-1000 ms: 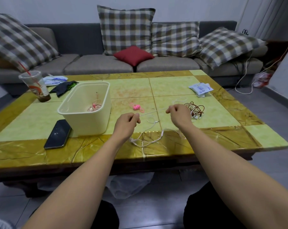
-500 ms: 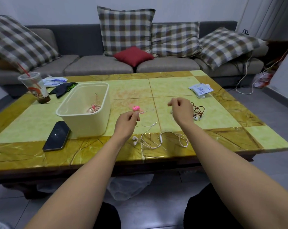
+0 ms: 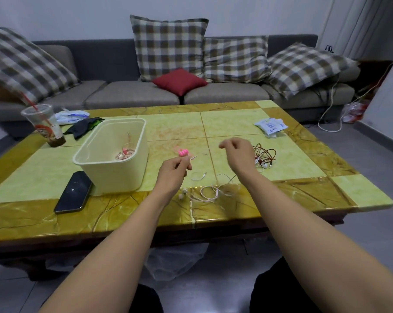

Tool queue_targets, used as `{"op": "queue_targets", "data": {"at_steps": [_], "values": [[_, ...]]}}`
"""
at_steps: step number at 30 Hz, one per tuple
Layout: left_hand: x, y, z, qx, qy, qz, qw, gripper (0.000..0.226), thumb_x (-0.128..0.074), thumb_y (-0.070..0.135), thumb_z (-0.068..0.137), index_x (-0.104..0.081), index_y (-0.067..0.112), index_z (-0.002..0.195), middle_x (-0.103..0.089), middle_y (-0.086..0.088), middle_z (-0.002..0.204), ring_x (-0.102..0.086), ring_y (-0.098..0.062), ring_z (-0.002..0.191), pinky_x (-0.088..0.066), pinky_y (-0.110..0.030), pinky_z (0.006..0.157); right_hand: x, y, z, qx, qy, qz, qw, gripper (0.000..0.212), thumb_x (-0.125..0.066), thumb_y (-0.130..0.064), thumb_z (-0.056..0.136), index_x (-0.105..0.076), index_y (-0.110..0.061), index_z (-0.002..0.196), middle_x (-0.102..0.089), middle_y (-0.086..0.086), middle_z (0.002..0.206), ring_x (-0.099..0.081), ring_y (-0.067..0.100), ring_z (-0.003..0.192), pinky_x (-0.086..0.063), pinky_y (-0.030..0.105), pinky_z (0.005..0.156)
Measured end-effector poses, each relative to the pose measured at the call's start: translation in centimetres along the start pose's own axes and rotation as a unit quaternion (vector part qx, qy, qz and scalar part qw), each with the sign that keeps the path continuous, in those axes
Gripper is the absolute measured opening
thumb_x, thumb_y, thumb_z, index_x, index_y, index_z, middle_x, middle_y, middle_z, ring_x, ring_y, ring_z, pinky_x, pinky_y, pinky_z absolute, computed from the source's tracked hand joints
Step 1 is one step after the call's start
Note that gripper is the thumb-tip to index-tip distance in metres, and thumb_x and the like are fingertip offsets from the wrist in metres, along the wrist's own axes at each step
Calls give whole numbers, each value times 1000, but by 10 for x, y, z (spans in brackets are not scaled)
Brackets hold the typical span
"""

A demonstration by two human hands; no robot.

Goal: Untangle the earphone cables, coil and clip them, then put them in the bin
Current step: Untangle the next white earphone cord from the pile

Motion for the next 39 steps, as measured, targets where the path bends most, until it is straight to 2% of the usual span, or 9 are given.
{"op": "queue_targets", "data": {"at_steps": [2,6,11,16,20,24,28,33,39], "values": [[-2,1,0,7,6,-25,1000,37,-48,29,101,-57,13,69,-40,4,58,-37,-9,53,-33,-23,54,6,12,2,-45,22,-51,997,25,-48,-14,94,-73,-14,90,-72,1,95,-59,11,72,-40,27,60],[-11,6,1,-9,7,-22,1000,37,-49,31,101,-59,13,70,-38,6,55,-35,-6,49,-31,-23,53,-6,12,-3,44,-75,-109,990,48,-48,-8,93,-50,-12,140,-47,6,147,-42,21,135,-33,36,112],[-18,14,0,-34,15,-27,999,36,-49,28,101,-59,9,73,-42,4,56,-35,-4,47,-29,-23,51,-31,-6,-20,72,-272,33,959,28,-47,-15,98,-64,-15,120,-66,-2,94,-60,9,79,-47,28,76],[-11,9,3,-21,13,-2,1000,40,-50,33,101,-56,14,67,-45,2,57,-37,-3,48,-31,-27,54,-15,-6,-3,90,-85,5,992,25,-53,-19,96,-70,-21,78,-59,-5,60,-42,6,53,-33,26,55],[-4,2,2,4,6,-6,1000,38,-50,30,100,-57,13,67,-42,2,59,-38,-11,55,-33,-27,56,8,7,8,-3,95,3,995,27,-43,-15,98,-70,-14,93,-69,-2,89,-52,8,67,-36,29,62],[-5,1,1,24,9,-24,999,36,-48,29,101,-57,13,70,-38,2,60,-33,-11,53,-30,-27,53,2,28,7,-23,-22,-138,990,30,-46,-9,95,-69,-10,113,-69,8,118,-60,22,102,-43,31,81],[-14,4,-2,35,-15,-38,999,35,-47,32,101,-56,12,73,-34,5,57,-29,-9,48,-26,-22,46,-11,1,-9,102,-128,-49,985,50,-50,-8,92,-49,-18,141,-49,-3,144,-39,12,134,-29,29,110],[-17,11,-4,44,-30,-74,996,34,-46,28,103,-54,13,73,-33,5,55,-26,-8,45,-24,-18,41,-26,-6,-21,93,-292,-3,952,19,-53,-16,95,-72,-14,99,-60,-1,75,-52,9,69,-44,27,67],[-6,5,-4,92,-45,-103,989,32,-46,29,102,-53,14,74,-31,5,56,-23,-8,44,-21,-20,43,9,8,2,-37,-15,-14,999,25,-51,-15,91,-72,-6,80,-58,-12,56,-48,14,59,-31,28,55]]}}
Point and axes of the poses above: each hand's wrist, its own z-axis towards the middle knuckle, its own x-axis out of the back of the hand, y = z × x, the point moved 3 cm from there along z, towards the middle knuckle
